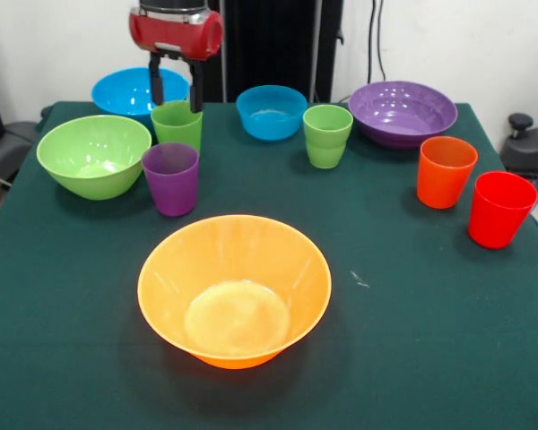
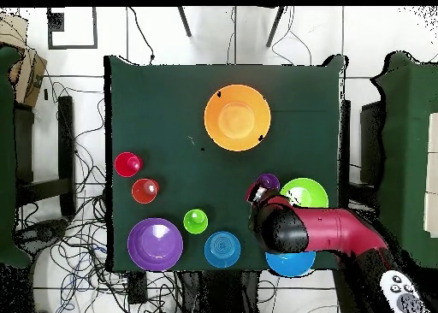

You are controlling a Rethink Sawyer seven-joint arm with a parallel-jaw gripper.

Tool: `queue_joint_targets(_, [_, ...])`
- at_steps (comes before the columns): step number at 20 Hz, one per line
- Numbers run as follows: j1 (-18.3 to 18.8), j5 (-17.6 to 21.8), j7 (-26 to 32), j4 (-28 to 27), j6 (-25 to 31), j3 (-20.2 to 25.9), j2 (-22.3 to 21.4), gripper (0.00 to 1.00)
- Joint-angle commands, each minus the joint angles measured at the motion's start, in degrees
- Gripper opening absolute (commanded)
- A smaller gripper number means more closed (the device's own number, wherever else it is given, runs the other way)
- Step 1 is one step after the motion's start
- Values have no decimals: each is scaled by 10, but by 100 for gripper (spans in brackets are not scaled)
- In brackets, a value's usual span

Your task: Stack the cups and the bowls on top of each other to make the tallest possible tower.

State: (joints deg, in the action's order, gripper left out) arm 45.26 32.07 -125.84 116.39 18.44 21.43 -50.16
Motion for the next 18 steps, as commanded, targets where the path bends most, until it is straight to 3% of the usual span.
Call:
queue_joint_targets(1, [-47,34,21,-47,20,9,59,100])
queue_joint_targets(8, [-116,69,-31,-88,-46,-70,125,100])
queue_joint_targets(18, [-94,56,6,-85,-41,-63,116,100])
